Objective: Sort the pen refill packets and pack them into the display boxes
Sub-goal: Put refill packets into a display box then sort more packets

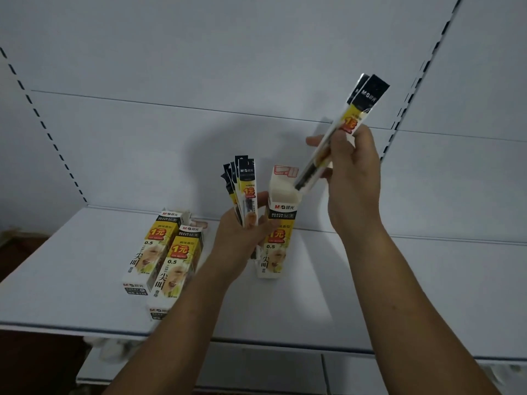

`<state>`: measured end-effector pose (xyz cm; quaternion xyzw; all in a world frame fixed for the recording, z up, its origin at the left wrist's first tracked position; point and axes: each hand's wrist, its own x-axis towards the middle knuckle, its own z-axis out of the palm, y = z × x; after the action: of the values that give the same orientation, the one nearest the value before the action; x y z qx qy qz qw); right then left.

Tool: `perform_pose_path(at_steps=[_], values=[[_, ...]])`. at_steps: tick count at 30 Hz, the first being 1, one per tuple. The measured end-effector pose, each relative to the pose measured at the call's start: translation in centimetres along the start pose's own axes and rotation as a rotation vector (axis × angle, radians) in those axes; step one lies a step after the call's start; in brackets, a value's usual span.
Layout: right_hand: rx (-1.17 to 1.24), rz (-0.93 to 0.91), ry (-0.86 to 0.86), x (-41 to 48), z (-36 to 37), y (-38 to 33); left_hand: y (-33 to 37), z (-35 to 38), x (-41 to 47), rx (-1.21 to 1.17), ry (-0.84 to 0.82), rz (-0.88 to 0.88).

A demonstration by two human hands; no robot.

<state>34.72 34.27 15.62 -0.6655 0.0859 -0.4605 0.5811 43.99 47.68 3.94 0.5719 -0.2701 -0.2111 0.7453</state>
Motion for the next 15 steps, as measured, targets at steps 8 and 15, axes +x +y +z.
perform_pose_path(at_steps=[8,15], values=[[-0.313,0.009,-0.077,-0.5,1.3,4.2,0.1,-0.2,-0.2,0.048,0.022,-0.006],[-0.433,-0.024,-0.123,-1.4,0.4,5.0,0.9,-0.1,-0.9,0.105,0.003,0.017]])
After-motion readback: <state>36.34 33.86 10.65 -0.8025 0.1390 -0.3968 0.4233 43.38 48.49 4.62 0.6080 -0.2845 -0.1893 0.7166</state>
